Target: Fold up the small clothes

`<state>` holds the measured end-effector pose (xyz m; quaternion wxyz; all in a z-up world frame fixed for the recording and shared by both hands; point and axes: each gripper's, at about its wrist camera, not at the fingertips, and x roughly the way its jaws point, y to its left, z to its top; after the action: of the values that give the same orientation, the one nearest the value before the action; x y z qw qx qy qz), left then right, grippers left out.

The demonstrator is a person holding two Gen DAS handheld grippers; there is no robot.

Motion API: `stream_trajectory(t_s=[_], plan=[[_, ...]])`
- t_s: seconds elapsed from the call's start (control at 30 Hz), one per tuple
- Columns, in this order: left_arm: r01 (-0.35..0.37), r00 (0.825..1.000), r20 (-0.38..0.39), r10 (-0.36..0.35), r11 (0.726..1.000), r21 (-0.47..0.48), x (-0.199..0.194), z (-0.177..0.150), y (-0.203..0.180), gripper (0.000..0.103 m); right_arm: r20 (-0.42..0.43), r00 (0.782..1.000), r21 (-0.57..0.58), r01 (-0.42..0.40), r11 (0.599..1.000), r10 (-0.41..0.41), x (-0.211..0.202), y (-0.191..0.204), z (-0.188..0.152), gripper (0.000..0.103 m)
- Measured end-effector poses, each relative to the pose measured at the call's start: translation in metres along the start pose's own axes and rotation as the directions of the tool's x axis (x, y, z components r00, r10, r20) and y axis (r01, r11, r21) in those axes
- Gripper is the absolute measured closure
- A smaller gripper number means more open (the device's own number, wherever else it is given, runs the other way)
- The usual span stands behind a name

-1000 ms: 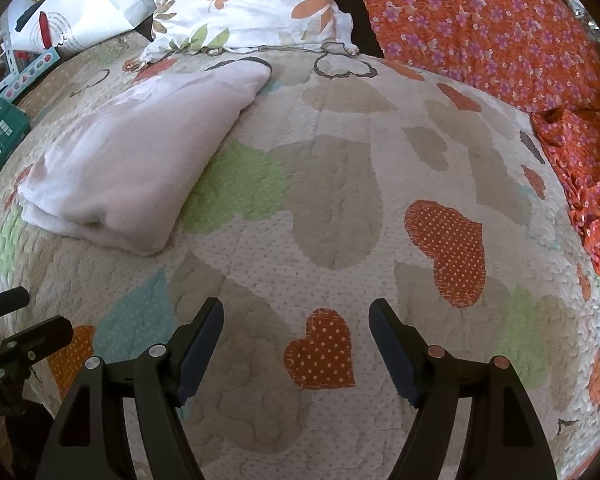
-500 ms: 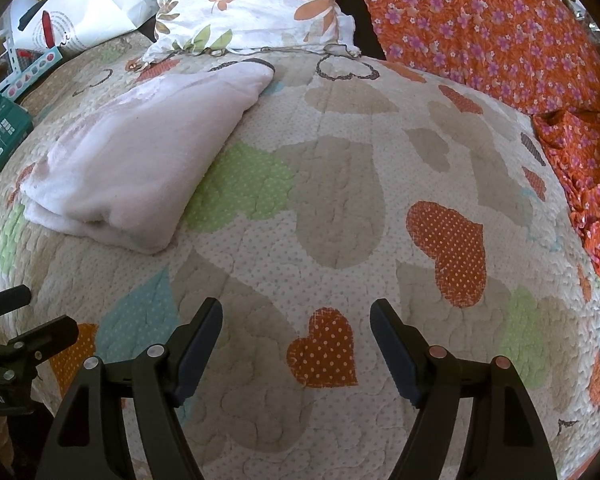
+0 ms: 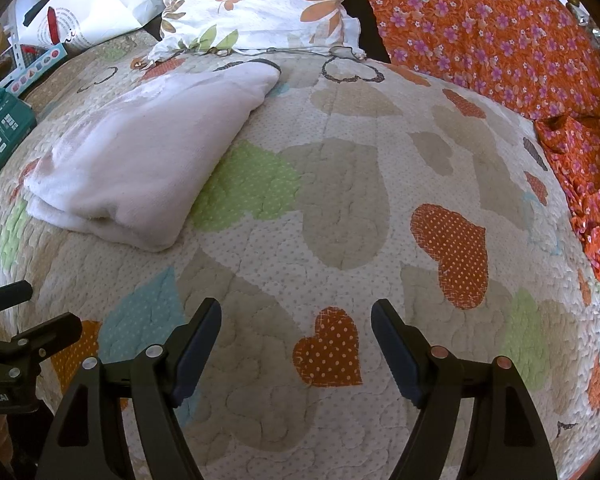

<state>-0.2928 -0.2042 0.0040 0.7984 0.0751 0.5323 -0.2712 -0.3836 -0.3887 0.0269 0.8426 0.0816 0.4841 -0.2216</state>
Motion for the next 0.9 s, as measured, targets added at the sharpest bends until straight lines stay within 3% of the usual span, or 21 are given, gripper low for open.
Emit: stream_trajectory(t_s=[0.9], plan=[[-0.026, 1.0, 0.006, 0.026, 1.0, 0.006, 0.0009, -0.0005, 0.0003, 0.0, -0.005, 1.0, -0.014, -0.011, 1.0, 0.011, 0.0015, 0.0049, -0.0021, 0.02]])
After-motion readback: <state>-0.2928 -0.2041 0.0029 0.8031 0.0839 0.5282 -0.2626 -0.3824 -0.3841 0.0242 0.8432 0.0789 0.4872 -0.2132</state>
